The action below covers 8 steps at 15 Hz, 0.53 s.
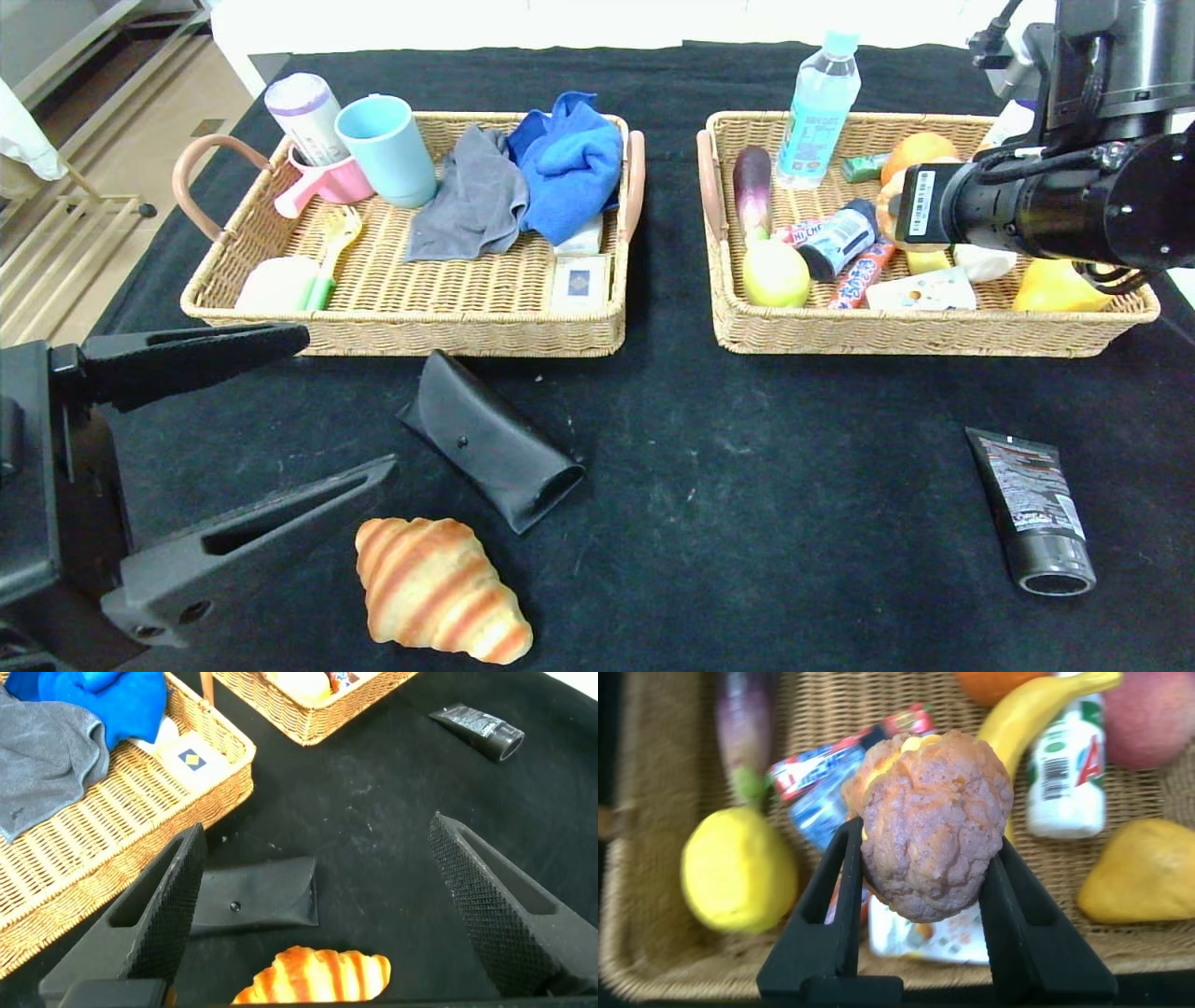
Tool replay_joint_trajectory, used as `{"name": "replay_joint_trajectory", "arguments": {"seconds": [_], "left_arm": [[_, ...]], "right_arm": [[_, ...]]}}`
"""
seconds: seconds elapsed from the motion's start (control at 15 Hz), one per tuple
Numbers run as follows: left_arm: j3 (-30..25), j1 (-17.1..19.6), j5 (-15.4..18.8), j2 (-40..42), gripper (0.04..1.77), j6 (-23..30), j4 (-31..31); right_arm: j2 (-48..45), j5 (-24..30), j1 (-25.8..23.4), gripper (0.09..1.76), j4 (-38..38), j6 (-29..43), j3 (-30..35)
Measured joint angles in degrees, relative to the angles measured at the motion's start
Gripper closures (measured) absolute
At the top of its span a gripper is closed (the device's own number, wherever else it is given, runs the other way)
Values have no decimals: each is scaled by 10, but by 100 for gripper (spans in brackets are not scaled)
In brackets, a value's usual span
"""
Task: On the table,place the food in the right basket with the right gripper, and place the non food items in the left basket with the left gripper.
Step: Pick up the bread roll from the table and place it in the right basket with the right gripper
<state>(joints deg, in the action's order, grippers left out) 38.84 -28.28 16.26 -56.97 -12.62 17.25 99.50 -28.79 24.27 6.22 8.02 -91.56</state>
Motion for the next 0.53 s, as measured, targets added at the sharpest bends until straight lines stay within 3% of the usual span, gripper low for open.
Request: {"name": "replay_joint_trajectory", "arguments": {"seconds": [0.27, 0.53], "left_arm": [[0, 0, 0, 0, 9, 0, 1], [0, 0, 0, 0, 9, 0, 1]], "right_arm": [[17, 22, -38, 104, -23, -1, -2], [20, 25, -43, 104, -26, -1, 0]]}}
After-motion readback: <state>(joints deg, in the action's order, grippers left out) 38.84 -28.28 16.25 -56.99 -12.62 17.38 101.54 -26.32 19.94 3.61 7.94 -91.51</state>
